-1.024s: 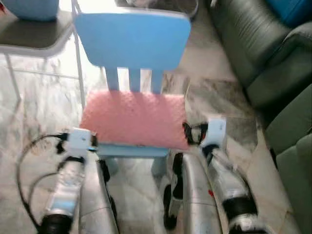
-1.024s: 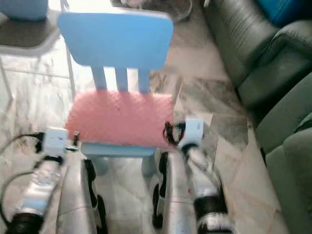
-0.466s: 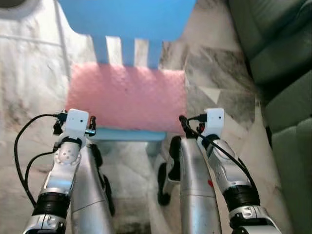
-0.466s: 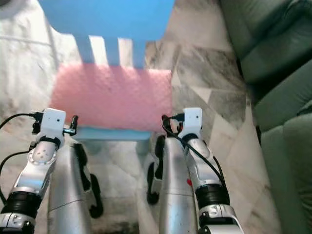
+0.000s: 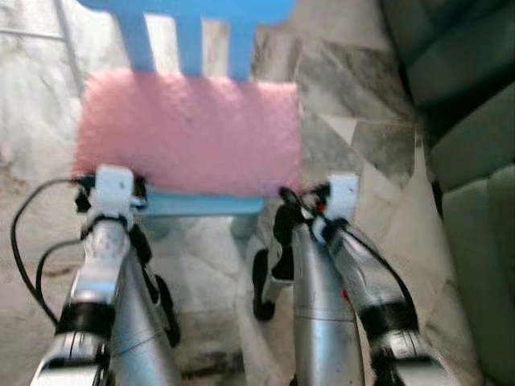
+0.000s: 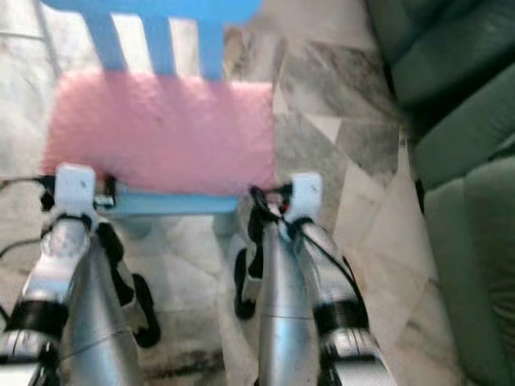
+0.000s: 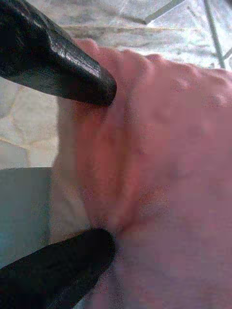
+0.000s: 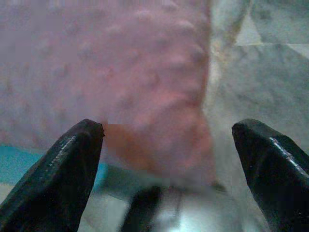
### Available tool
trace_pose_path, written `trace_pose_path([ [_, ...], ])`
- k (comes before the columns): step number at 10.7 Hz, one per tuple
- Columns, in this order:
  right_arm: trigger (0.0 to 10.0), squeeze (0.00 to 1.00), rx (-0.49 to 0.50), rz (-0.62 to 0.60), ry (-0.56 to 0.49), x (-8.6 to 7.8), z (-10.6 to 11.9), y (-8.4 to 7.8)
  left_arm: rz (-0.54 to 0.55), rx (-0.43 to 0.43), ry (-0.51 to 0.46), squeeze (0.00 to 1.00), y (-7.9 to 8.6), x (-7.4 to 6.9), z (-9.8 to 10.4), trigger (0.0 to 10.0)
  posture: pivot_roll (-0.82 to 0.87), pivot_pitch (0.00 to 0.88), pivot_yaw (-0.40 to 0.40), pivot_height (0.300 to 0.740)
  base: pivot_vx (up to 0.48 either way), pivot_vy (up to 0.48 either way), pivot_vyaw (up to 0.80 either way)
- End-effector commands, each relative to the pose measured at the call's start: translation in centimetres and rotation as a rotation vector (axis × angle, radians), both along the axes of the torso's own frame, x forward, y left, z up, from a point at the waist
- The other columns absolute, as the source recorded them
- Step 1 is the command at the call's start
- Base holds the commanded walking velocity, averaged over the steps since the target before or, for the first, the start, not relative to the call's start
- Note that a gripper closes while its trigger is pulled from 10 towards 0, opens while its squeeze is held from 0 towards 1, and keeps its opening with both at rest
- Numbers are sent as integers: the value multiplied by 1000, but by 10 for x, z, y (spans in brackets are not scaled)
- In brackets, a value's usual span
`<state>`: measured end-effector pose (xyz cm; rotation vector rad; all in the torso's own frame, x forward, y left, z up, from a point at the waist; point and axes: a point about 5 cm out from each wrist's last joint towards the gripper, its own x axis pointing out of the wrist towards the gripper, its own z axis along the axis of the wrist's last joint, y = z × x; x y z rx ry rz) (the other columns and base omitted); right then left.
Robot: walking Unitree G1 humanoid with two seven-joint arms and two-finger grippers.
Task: Move the pillow to the sofa
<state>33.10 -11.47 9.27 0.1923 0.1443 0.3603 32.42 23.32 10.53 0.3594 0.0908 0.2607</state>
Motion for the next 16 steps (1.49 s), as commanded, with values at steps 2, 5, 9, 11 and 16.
trace_pose_path([
  [2,10000,0,25,45,14,5,-2,10,43,-11,-34,0,5,-4,1,10000,16,490,-145,459,0,0,0],
  [5,10000,0,40,64,-47,19,16,14,95,31,-106,0,10,-14,18,10000,36,483,-133,459,0,0,0],
  [9,10000,0,32,66,-28,20,8,13,41,129,-200,0,-6,-10,33,10000,37,484,-135,459,0,0,0],
  [11,10000,0,22,87,-1,17,0,19,6,142,-160,0,-21,4,24,10000,26,485,-142,459,0,0,0],
  [16,0,0,12,100,21,16,-6,24,-4,59,85,0,-19,11,-22,0,3,480,-157,459,0,0,0],
])
